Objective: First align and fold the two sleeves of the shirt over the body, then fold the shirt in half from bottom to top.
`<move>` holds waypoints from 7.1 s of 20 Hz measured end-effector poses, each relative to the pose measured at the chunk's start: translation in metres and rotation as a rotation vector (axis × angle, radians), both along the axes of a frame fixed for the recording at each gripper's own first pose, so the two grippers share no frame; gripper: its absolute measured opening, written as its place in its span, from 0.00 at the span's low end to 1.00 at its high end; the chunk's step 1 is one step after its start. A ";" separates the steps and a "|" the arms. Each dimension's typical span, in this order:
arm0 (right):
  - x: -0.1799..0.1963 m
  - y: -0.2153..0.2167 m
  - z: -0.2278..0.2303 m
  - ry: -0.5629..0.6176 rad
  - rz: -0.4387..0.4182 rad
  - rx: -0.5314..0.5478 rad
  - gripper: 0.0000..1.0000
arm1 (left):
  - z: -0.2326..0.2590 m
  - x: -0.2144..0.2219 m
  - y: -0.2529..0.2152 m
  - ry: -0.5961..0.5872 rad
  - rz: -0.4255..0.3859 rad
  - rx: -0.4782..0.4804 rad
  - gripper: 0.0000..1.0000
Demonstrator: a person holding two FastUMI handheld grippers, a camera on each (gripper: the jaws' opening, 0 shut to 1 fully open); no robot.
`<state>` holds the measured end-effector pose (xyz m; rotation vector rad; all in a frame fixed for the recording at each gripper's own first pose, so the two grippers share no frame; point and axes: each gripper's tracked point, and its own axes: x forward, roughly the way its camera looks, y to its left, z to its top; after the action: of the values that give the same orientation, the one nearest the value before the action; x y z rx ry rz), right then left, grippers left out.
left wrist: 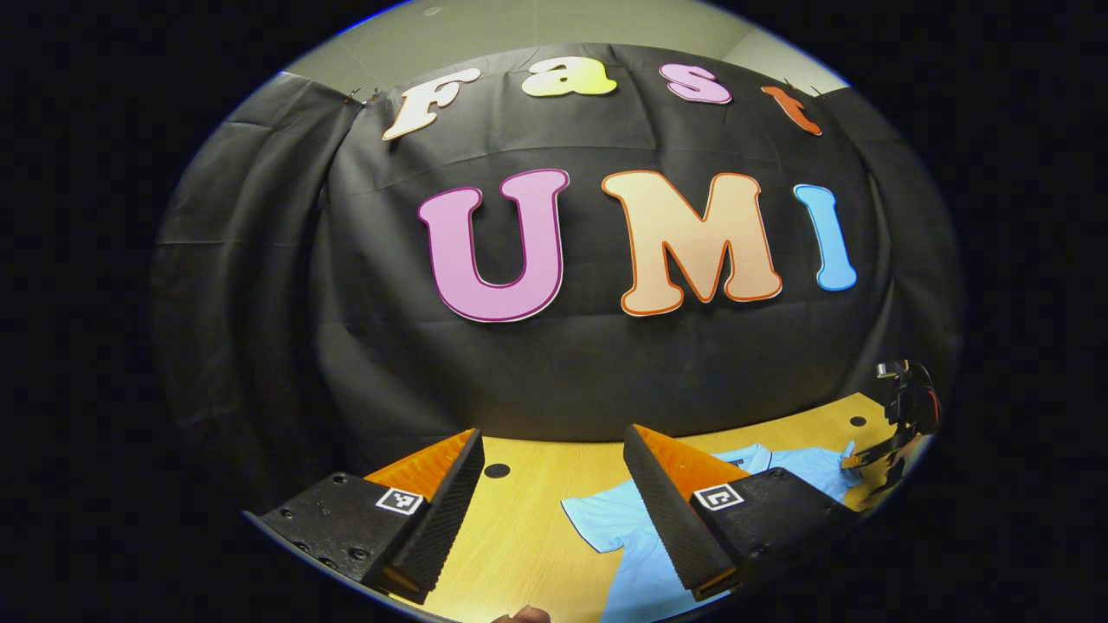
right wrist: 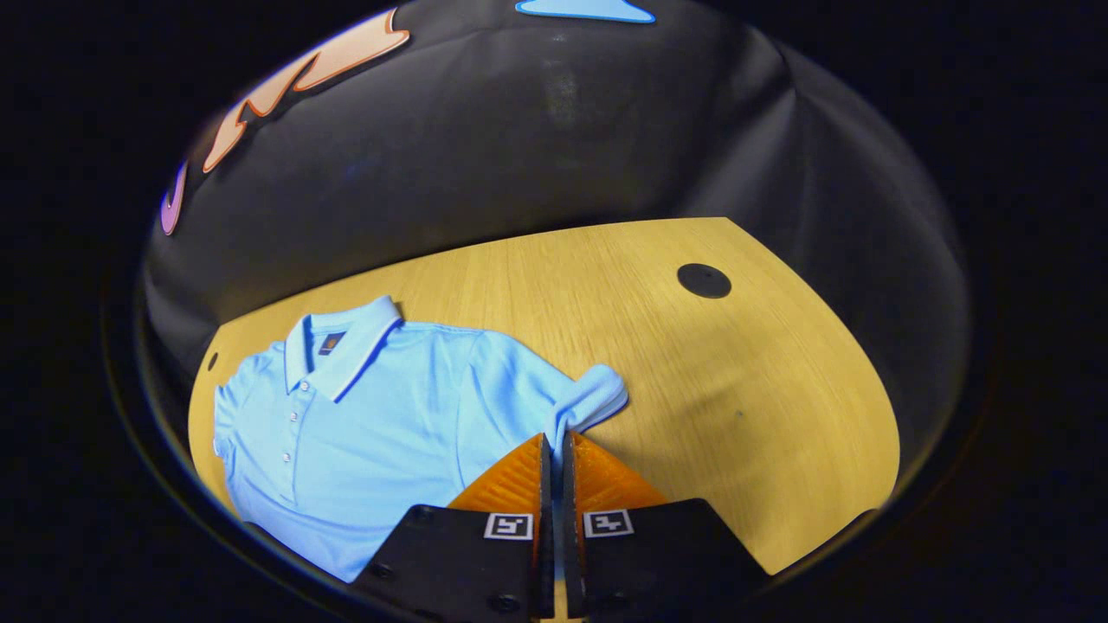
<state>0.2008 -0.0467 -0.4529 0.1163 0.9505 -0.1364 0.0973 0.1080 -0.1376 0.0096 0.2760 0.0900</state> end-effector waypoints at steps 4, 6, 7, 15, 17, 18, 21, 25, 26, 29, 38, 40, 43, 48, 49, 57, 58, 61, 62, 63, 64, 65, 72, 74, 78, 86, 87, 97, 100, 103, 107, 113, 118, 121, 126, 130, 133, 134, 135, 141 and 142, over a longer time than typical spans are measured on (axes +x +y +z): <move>0.019 0.048 0.043 -0.125 0.027 0.184 0.07 | -0.004 -0.003 0.006 0.007 0.021 -0.017 0.97; 0.026 0.080 0.062 -0.172 0.036 0.320 0.07 | -0.010 -0.005 0.006 0.021 0.028 -0.032 0.97; 0.027 0.098 0.070 -0.180 0.039 0.395 0.07 | -0.011 -0.005 0.006 0.027 0.031 -0.041 0.97; 0.005 0.180 0.022 -0.049 0.041 0.581 0.07 | -0.036 -0.009 0.019 0.085 0.065 -0.077 0.98; 0.001 0.182 0.013 -0.022 0.037 0.575 0.07 | -0.047 -0.007 0.020 0.106 0.069 -0.095 0.98; -0.001 0.184 0.007 -0.013 0.036 0.570 0.11 | -0.053 -0.007 0.020 0.118 0.071 -0.103 0.98; 0.000 0.178 0.020 -0.049 0.062 0.557 0.44 | -0.068 -0.001 0.021 0.138 0.077 -0.125 0.98; 0.009 0.167 0.048 -0.144 0.101 0.494 0.96 | -0.091 0.020 0.014 0.153 0.051 -0.118 0.99; 0.008 0.165 0.058 -0.154 0.111 0.486 0.97 | -0.099 0.026 0.009 0.159 0.034 -0.124 1.00; 0.000 0.158 0.086 -0.194 0.165 0.439 0.97 | -0.129 0.045 -0.009 0.190 -0.014 -0.174 0.96; -0.060 0.136 0.113 -0.195 0.260 0.289 0.97 | -0.263 0.076 -0.036 0.451 -0.035 -0.105 0.96; -0.070 0.131 0.113 -0.190 0.246 0.276 0.98 | -0.278 0.075 -0.041 0.491 -0.026 -0.101 0.95; -0.079 0.126 0.116 -0.190 0.226 0.276 0.98 | -0.295 0.076 -0.049 0.519 -0.008 -0.100 0.94; -0.086 0.125 0.122 -0.207 0.231 0.267 0.98 | -0.309 0.070 -0.052 0.548 0.038 -0.128 0.95; -0.086 0.124 0.123 -0.213 0.230 0.265 0.97 | -0.310 0.068 -0.053 0.552 0.041 -0.140 0.94; -0.087 0.123 0.130 -0.242 0.228 0.270 0.98 | -0.308 0.080 -0.082 0.546 -0.083 -0.154 0.00; -0.088 0.122 0.132 -0.245 0.229 0.269 0.98 | -0.307 0.081 -0.086 0.550 -0.091 -0.147 0.00; -0.090 0.114 0.135 -0.252 0.225 0.256 0.98 | -0.286 0.086 -0.107 0.527 -0.116 -0.191 0.00; -0.093 0.112 0.135 -0.253 0.220 0.257 0.98 | -0.276 0.091 -0.113 0.502 -0.132 -0.190 0.00; -0.094 0.110 0.137 -0.254 0.213 0.258 0.98 | -0.265 0.093 -0.120 0.485 -0.145 -0.177 0.00; -0.094 0.108 0.138 -0.256 0.206 0.261 0.97 | -0.256 0.098 -0.134 0.469 -0.181 -0.177 0.00; -0.095 0.107 0.139 -0.255 0.197 0.268 0.98 | -0.246 0.099 -0.147 0.456 -0.209 -0.178 0.00; -0.105 0.097 0.144 -0.271 0.169 0.261 0.98 | -0.248 0.085 -0.239 0.514 -0.343 -0.236 0.00; -0.107 0.095 0.140 -0.262 0.166 0.248 0.98 | -0.259 0.082 -0.253 0.539 -0.354 -0.264 0.00; -0.107 0.098 0.133 -0.253 0.155 0.232 0.98 | -0.280 0.078 -0.256 0.580 -0.362 -0.245 0.00; -0.120 0.094 0.155 -0.324 0.197 0.165 0.98 | -0.211 0.055 -0.235 0.411 -0.386 -0.290 0.96; -0.127 0.089 0.158 -0.326 0.208 0.144 0.97 | -0.197 0.046 -0.230 0.393 -0.378 -0.305 0.97; -0.229 0.062 0.189 -0.354 0.297 0.027 0.97 | -0.117 -0.085 -0.147 0.296 -0.342 -0.205 0.96; -0.260 0.063 0.186 -0.344 0.322 0.008 0.98 | -0.117 -0.126 -0.129 0.315 -0.326 -0.180 0.96; -0.292 0.059 0.176 -0.322 0.331 -0.016 0.98 | -0.126 -0.170 -0.122 0.356 -0.318 -0.189 0.96; -0.334 0.051 0.157 -0.280 0.303 -0.042 0.98 | -0.154 -0.232 -0.118 0.441 -0.327 -0.172 0.96; -0.387 0.050 0.114 -0.190 0.320 -0.074 0.93 | -0.203 -0.298 -0.111 0.562 -0.314 -0.140 0.96; -0.416 0.048 0.081 -0.104 0.294 -0.092 0.98 | -0.230 -0.322 -0.099 0.608 -0.279 -0.112 0.96; -0.425 0.048 0.069 -0.069 0.289 -0.110 0.98 | -0.236 -0.324 -0.098 0.605 -0.274 -0.098 0.95; -0.437 0.050 0.058 -0.001 0.249 -0.082 0.94 | -0.238 -0.324 -0.102 0.576 -0.300 -0.115 0.94; -0.436 0.068 0.056 0.016 0.293 -0.058 0.78 | -0.238 -0.326 -0.124 0.537 -0.367 -0.119 0.72; -0.438 0.084 0.052 0.021 0.297 -0.013 0.31 | -0.236 -0.324 -0.137 0.517 -0.345 -0.180 0.14; -0.437 0.087 0.051 0.023 0.301 0.003 0.14 | -0.239 -0.322 -0.137 0.526 -0.316 -0.211 0.05; -0.437 0.088 0.052 0.027 0.298 0.025 0.14 | -0.239 -0.322 -0.137 0.545 -0.294 -0.242 0.00; -0.429 0.087 0.063 0.016 0.242 0.096 0.02 | -0.236 -0.319 -0.140 0.671 -0.264 -0.332 0.00; -0.426 0.091 0.070 0.013 0.242 0.115 0.03 | -0.236 -0.320 -0.139 0.703 -0.259 -0.335 0.00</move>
<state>-0.2250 0.0445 -0.3832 0.1057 0.9778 0.1416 -0.2231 -0.0305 -0.3733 -0.2600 0.9863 -0.2253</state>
